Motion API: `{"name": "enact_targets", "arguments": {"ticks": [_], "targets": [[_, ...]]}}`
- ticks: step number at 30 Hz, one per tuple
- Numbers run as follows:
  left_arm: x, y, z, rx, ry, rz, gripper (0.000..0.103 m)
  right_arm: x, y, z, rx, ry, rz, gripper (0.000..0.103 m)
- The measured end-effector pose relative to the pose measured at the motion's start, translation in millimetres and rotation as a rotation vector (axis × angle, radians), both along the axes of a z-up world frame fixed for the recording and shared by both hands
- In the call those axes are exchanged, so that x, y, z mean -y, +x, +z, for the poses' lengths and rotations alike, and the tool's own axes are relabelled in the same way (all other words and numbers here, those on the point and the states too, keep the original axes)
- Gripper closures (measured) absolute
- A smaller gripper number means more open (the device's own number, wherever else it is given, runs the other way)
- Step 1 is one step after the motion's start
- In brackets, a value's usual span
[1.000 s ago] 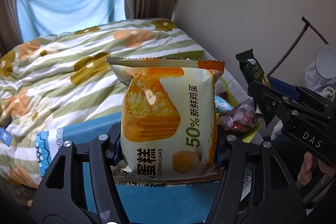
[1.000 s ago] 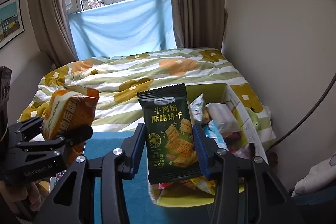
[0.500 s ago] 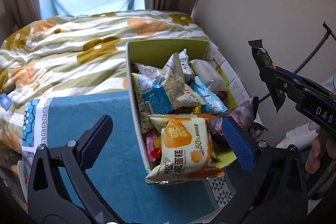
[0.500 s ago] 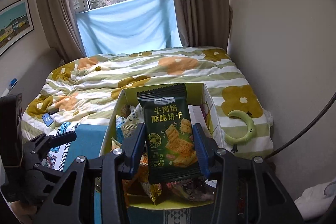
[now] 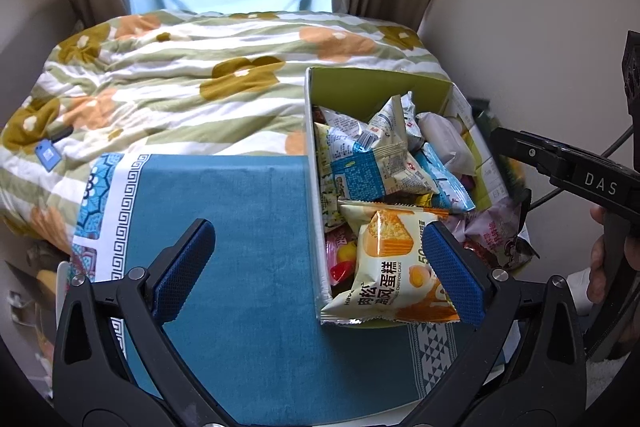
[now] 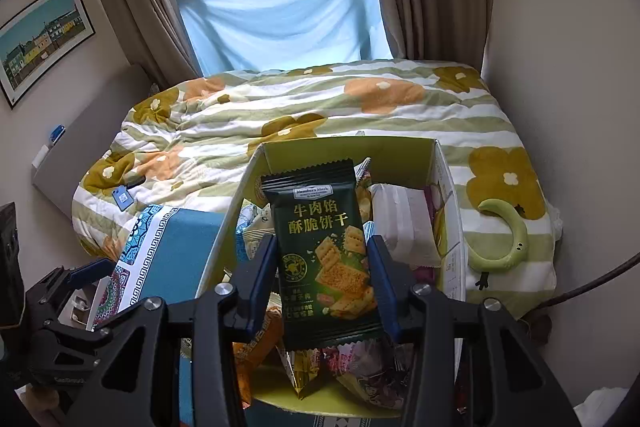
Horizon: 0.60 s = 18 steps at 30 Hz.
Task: Organize snacks
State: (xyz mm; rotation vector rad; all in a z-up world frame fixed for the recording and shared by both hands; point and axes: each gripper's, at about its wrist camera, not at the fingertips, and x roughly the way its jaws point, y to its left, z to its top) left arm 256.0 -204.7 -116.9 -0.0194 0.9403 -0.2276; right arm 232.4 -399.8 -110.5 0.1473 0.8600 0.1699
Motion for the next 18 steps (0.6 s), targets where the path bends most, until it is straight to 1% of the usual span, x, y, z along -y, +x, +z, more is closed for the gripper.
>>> {"name": "enact_targets", "arguments": {"ticks": [1, 3, 4, 5, 6, 8, 11, 15, 18], "targets": [[-0.6, -1.6, 0.4, 0.001, 0.005, 0.002, 0.001, 0.7, 3.1, -2.8, -0.018, 0.006, 0.006, 0.059], [-2.8, -6.7, 1.4, 0.004, 0.018, 0.006, 0.001, 0.8, 4.2, -6.1, -0.037, 0.037, 0.025, 0.035], [-4.2, -9.7, 1.8, 0.005, 0.025, 0.009, 0.001, 1.9, 2.4, -7.1, -0.039, 0.046, 0.027, 0.009], [-6.0, -13.1, 2.0, 0.004, 0.028, 0.012, 0.001, 1.5, -0.9, -7.0, -0.032, 0.048, 0.023, 0.0], [-8.2, -16.7, 2.6, 0.002, 0.027, 0.012, 0.001, 1.4, -5.2, -7.5, -0.022, 0.049, 0.018, 0.0], [-12.5, -24.2, 5.4, 0.004, 0.021, 0.004, 0.001, 0.2, -11.0, -10.6, -0.034, 0.034, 0.009, 0.0], [-19.4, -35.8, 12.9, 0.028, 0.034, -0.013, 0.001, -3.7, -23.5, -10.3, -0.026, 0.021, -0.006, 0.0], [-35.6, -58.0, 30.1, 0.075, 0.022, -0.042, 0.001, -11.0, -44.4, 3.2, 0.005, 0.018, -0.043, 0.0], [-52.6, -81.5, 48.6, 0.121, 0.035, -0.051, 0.001, -24.1, -68.2, 17.9, 0.044, 0.006, -0.069, 0.0]]}}
